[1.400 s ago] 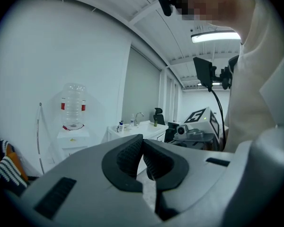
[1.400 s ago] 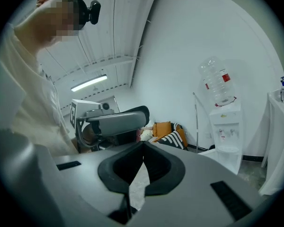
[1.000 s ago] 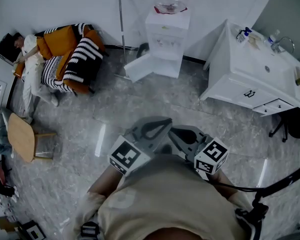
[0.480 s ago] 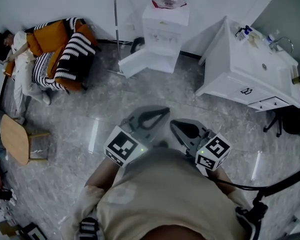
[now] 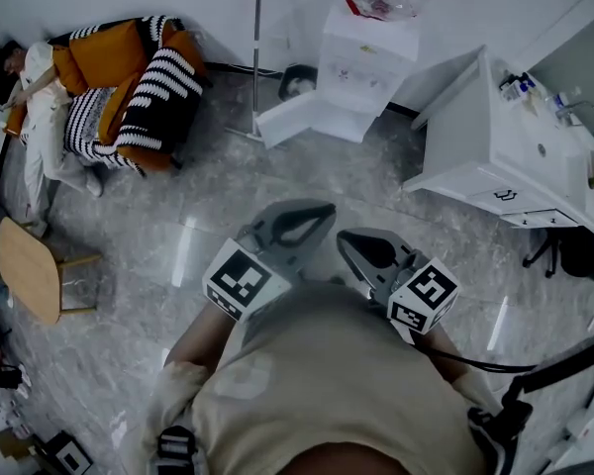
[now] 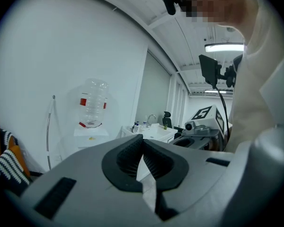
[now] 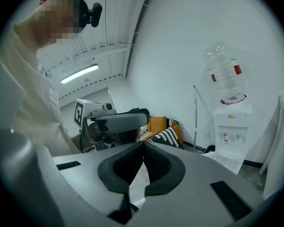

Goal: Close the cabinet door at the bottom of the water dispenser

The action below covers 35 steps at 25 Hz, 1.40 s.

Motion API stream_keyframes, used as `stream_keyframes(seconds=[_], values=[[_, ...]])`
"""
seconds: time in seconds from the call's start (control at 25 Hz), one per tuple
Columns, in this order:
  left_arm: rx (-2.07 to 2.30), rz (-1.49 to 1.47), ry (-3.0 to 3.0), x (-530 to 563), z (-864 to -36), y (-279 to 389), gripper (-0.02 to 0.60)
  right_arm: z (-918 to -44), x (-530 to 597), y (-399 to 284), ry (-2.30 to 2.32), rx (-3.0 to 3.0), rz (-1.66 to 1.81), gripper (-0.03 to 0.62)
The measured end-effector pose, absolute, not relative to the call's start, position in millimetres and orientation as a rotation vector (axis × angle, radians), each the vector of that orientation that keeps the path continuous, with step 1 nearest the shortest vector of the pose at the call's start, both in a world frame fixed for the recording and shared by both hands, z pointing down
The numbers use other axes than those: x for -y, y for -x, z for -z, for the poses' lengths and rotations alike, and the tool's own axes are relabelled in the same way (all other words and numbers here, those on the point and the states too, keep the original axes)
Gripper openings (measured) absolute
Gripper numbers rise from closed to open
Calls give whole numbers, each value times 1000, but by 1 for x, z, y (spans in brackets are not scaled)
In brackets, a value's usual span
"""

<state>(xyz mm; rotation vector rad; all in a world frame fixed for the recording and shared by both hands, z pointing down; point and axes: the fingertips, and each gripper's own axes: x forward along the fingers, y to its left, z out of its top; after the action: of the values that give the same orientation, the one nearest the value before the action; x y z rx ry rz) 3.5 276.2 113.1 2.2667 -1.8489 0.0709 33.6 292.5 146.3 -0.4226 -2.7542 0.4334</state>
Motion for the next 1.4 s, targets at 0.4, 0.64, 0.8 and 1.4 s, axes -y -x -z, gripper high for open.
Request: stream_keyframes(seconds=[0.4,0.64,0.8,1.4], values=[[1821,-41,-2306,-296,-119,68,-5,-151,-305,29,327,2746,-433,15],[1791,-15,-2291,-288,-128,85,-5,-157,-297,35,266,2716,-453,15],[1747,-5,-2291,-270,-129,83,-5,-161,-283,37,260,2708,-523,15],[1701,-115,-2279,-128,-115,64,-5,-159,-140,42,292,2796,-775,15]])
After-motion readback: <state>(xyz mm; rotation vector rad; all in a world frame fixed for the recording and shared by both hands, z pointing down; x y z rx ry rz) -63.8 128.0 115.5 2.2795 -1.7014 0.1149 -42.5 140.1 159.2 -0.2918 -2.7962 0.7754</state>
